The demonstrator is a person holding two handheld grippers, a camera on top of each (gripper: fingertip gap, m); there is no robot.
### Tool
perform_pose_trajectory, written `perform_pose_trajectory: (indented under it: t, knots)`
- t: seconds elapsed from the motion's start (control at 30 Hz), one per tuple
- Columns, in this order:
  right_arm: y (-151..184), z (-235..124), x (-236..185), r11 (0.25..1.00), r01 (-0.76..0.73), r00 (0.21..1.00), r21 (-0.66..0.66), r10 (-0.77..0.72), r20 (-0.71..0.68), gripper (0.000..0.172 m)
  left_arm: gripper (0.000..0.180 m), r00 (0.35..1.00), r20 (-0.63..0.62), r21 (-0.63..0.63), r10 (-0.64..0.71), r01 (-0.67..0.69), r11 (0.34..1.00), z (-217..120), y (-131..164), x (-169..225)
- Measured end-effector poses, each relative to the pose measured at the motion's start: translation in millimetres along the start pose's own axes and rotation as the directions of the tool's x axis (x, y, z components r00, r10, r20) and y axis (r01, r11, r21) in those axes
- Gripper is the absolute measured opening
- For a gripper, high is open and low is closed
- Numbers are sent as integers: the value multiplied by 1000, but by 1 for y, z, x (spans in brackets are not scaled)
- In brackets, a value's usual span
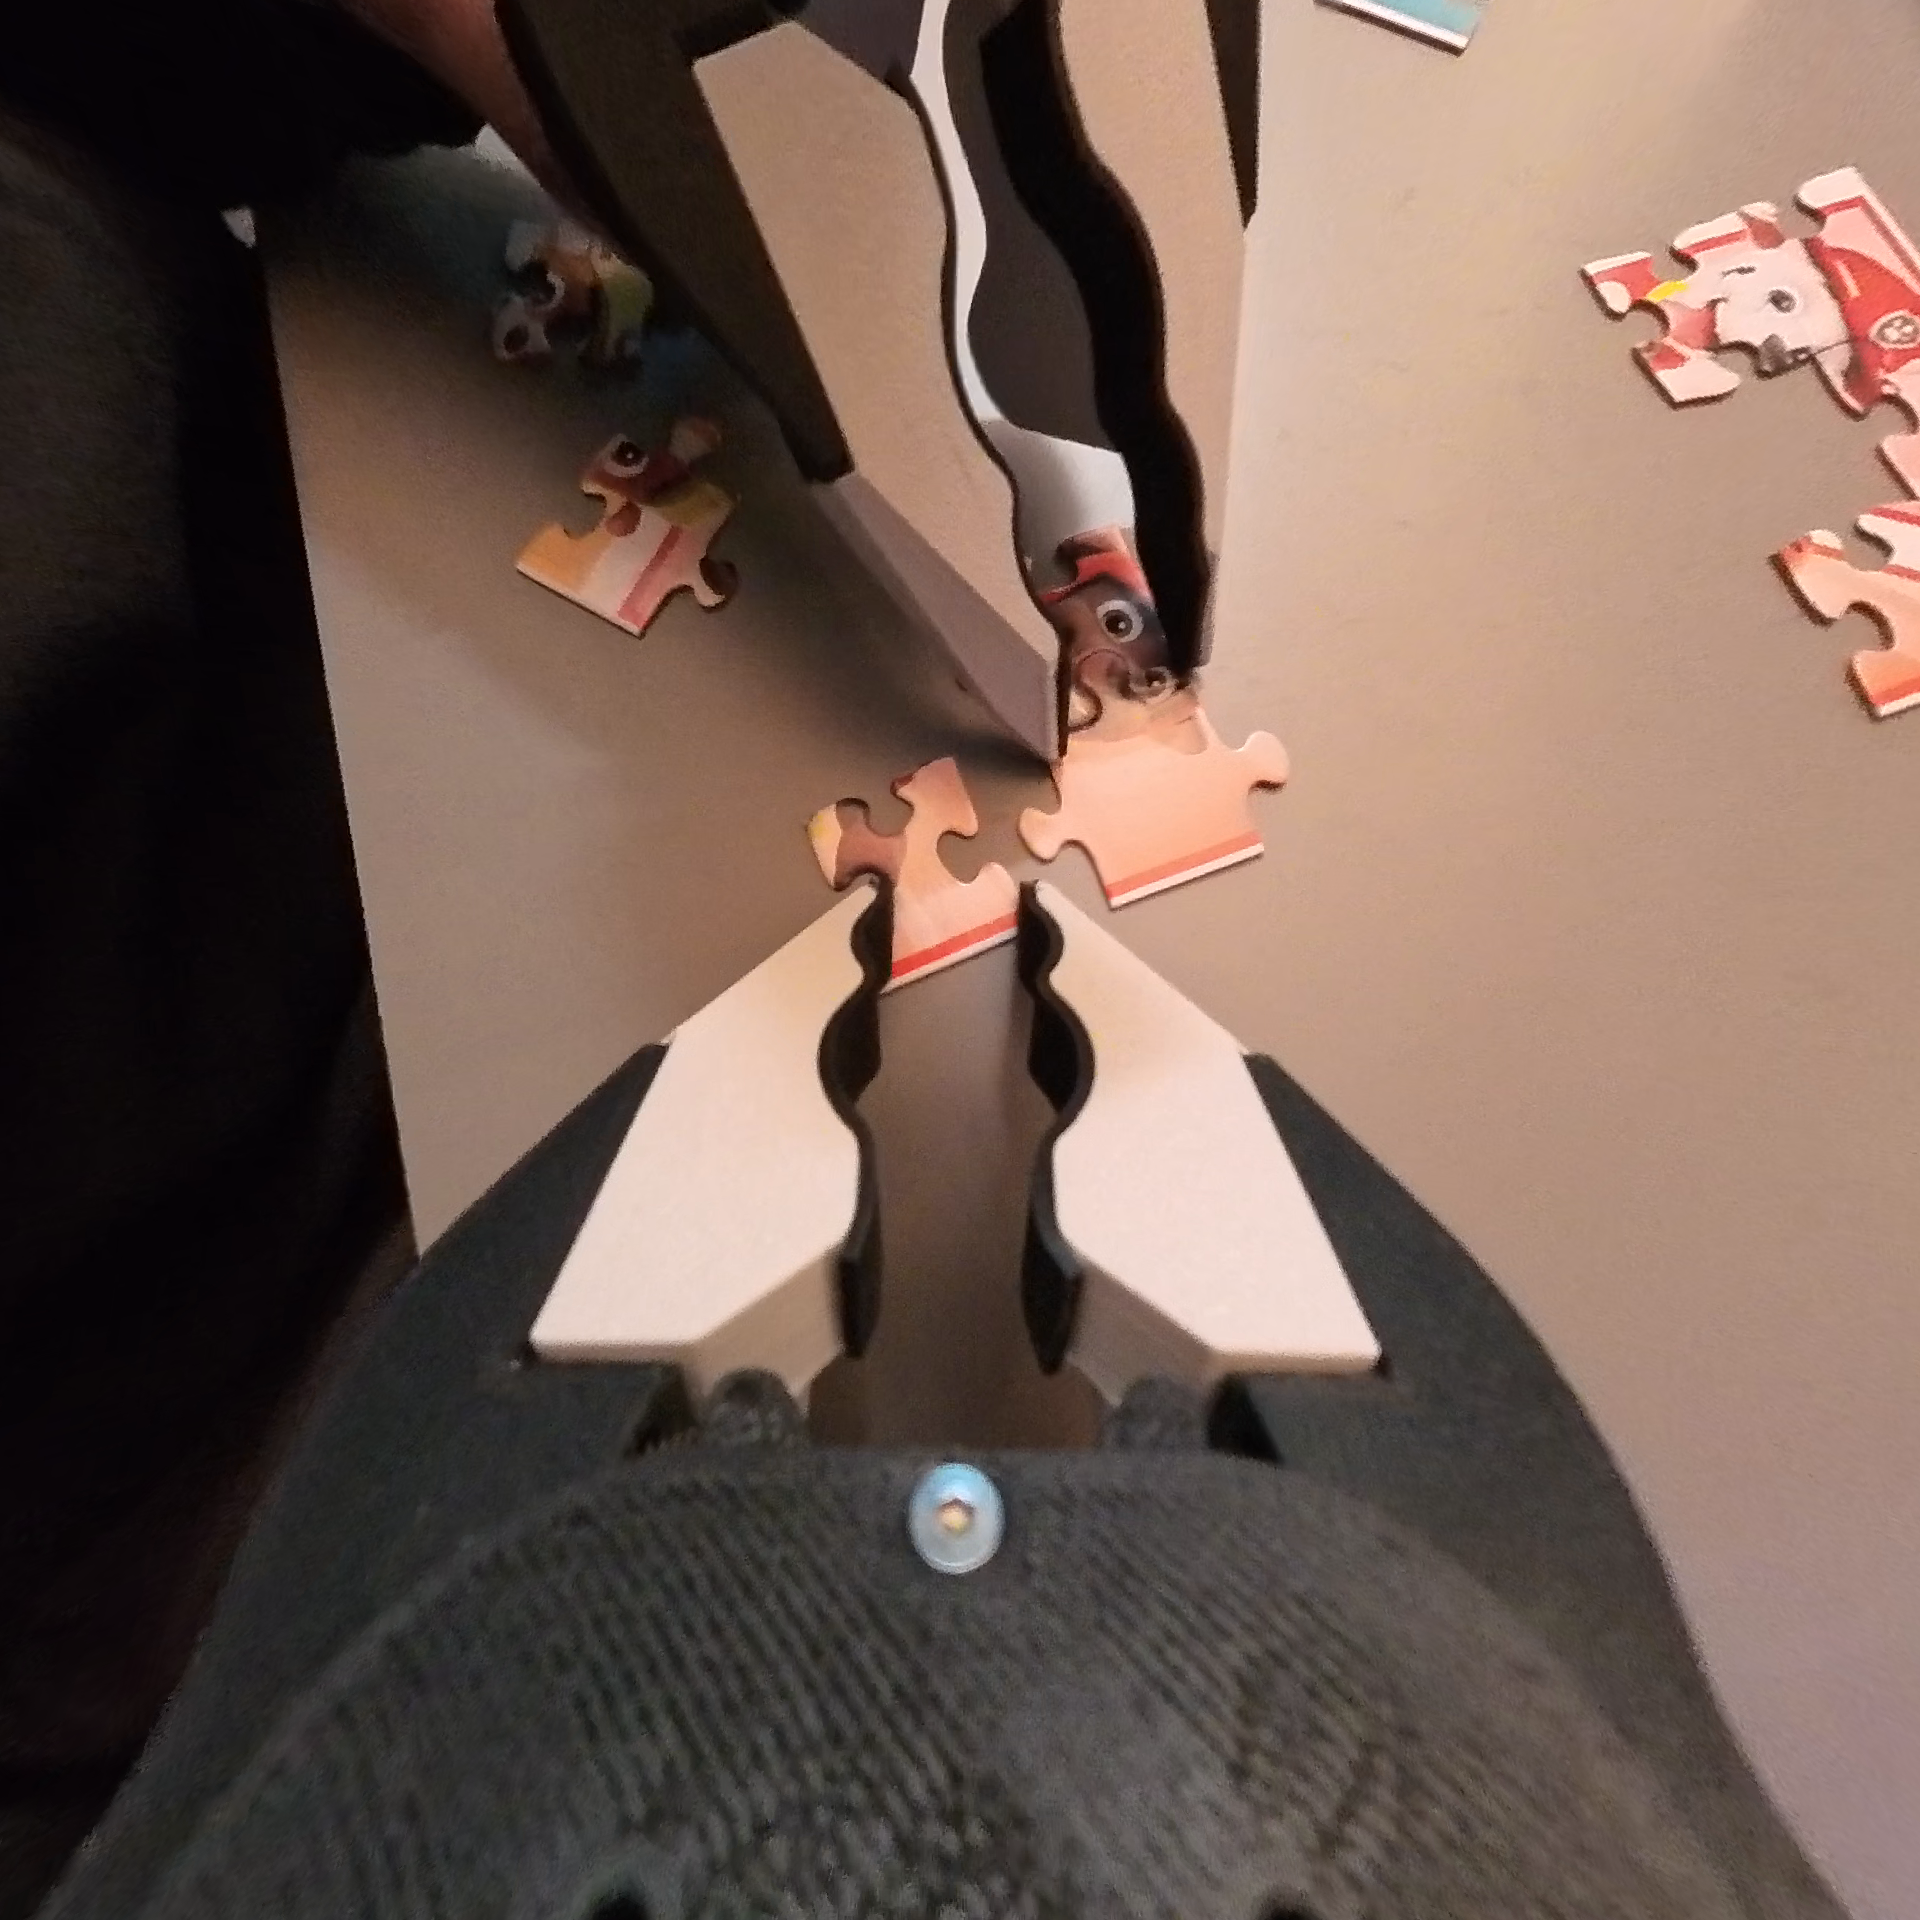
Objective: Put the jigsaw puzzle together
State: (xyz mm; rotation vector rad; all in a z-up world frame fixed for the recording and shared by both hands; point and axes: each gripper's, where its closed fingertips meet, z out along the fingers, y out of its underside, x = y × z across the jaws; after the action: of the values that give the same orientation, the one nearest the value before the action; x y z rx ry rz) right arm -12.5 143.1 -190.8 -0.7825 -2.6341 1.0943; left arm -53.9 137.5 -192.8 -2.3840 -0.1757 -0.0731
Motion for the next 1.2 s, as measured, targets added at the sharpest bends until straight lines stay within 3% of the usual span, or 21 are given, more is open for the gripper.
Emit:
perform_pose_trajectory:
  t: [0.23,0.27,0.3,0.53,0.67,0.77,0.87,0.9,1.07,1.1,1.13,1.17,1.2]
  knots:
    - [3,-5,-3,999,-20,999,34,21,-41,20,29,1000,-4,-4,9,-9,1000,-1,2,7]
    - [1,-7,-3,999,-16,999,45,18,-41,7,29,1000,-2,-4,10,-10,1000,-1,3,8]
    - [0,-8,-2,998,-17,999,57,20,-49,5,29,1000,-2,-5,12,-12,1000,-1,3,9]
    - [1,-7,-2,999,-34,996,24,36,-83,29,29,1000,8,-6,7,-7,1000,-2,4,10]
    - [2,-4,-3,993,-113,986,14,114,-122,54,29,999,37,-25,-16,17,1000,-2,5,11]
    - [0,0,-6,982,-184,968,45,189,-163,62,29,998,57,-26,-36,38,999,-2,5,11]
    - [1,1,-7,980,-189,952,65,199,-233,55,28,996,58,-18,-62,63,998,-2,4,11]
    - [0,1,-10,982,-177,953,72,189,-237,45,28,996,56,-16,-66,67,998,-2,4,11]
    - [1,0,-11,976,-194,946,100,213,-245,41,28,996,55,-7,-65,65,998,-2,4,11]
    - [1,0,-12,976,-192,947,100,211,-241,35,28,996,56,-7,-64,65,998,-2,4,11]
    - [0,-1,-13,977,-187,948,102,207,-243,10,28,996,56,-5,-65,65,998,-2,4,11]
    - [0,-2,-12,977,-184,946,112,207,-251,7,28,996,57,-3,-66,66,998,-2,4,11]
    - [0,-2,-12,975,-191,945,111,213,-248,21,28,996,56,-2,-68,68,998,-3,5,12]
